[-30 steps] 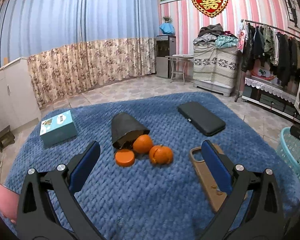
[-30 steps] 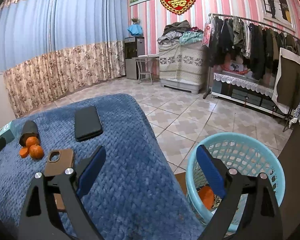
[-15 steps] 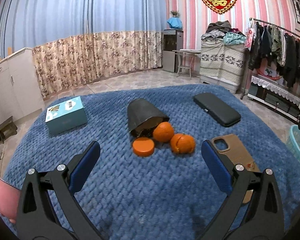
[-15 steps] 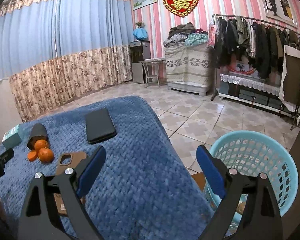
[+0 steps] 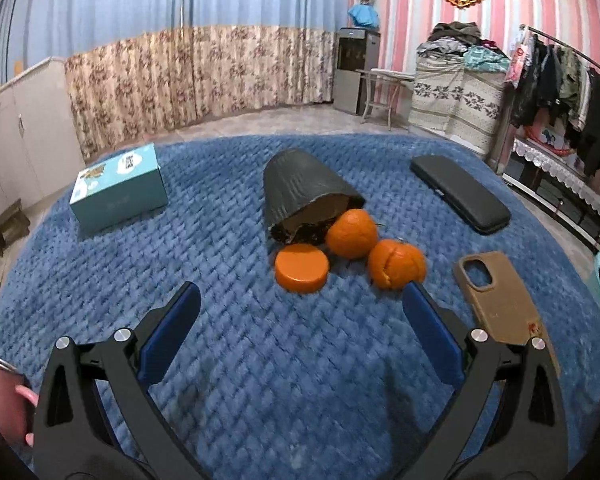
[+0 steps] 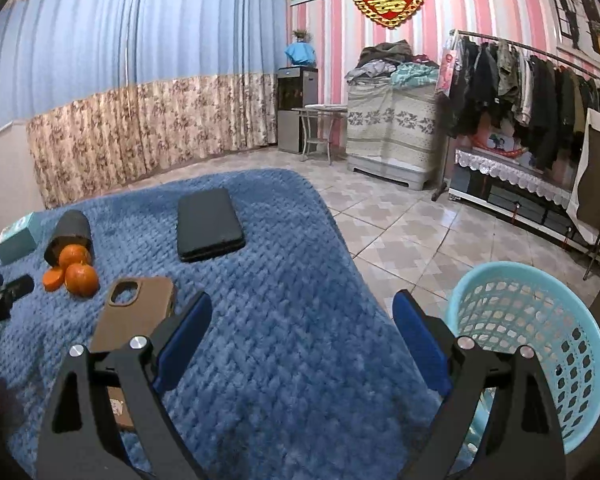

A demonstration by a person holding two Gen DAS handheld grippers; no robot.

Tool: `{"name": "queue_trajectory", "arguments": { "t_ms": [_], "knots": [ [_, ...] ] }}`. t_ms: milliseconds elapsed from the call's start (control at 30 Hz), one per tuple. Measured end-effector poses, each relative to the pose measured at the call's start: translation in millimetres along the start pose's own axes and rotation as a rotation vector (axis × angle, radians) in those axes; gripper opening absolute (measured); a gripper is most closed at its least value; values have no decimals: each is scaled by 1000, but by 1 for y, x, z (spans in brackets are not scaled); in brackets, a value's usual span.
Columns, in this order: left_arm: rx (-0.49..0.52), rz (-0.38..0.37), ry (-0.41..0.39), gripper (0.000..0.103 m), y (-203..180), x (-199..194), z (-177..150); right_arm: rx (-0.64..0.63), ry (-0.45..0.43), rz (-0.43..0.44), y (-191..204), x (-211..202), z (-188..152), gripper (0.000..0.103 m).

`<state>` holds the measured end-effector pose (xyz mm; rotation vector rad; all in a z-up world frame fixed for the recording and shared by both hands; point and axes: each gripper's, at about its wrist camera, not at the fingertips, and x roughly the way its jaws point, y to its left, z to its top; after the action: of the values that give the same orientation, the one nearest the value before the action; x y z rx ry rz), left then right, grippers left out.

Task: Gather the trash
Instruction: 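Move both grippers back over the rug toward the oranges and black cup, then grasp the orange round lid with the left gripper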

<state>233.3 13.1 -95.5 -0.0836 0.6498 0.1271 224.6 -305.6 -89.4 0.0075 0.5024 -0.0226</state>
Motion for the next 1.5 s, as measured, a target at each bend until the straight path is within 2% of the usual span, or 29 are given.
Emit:
{"name": "queue_trajectory", "arguments": {
  "t_ms": [200,433,500,633,733,867,967,1033,1100,1200,1300,1433,1500],
  "knots": [
    [-9,29,83,96,7,33,9,-62,19,1,15,4,-4,90],
    [33,-3,201,70,0,68,15,-70,35,22,16,6,-3,90],
    [32,-8,203,68,0,72,17,-61,44,38,15,7,-1,90],
    [18,-28,200,54,4,76,20,-31,56,79,9,1,5,90],
    [1,-49,184,39,9,73,19,-27,64,72,9,-4,9,90],
    [22,-45,146,39,14,60,19,-73,55,65,24,-10,20,90],
    [93,-9,55,39,16,34,15,-137,50,85,47,-12,28,90],
    [106,8,2,39,24,20,15,-168,55,107,66,-9,33,90],
    [97,35,-46,39,37,8,15,-169,63,150,82,-6,38,90],
    [32,76,-93,39,61,-2,14,-189,80,196,113,5,40,90],
    [-25,71,-95,39,76,-2,12,-207,106,228,140,15,36,90],
    [-36,68,-105,39,80,0,12,-235,133,266,176,30,27,90],
    [-47,53,-110,39,81,-1,10,-204,149,286,184,40,23,90]
  ]
}}
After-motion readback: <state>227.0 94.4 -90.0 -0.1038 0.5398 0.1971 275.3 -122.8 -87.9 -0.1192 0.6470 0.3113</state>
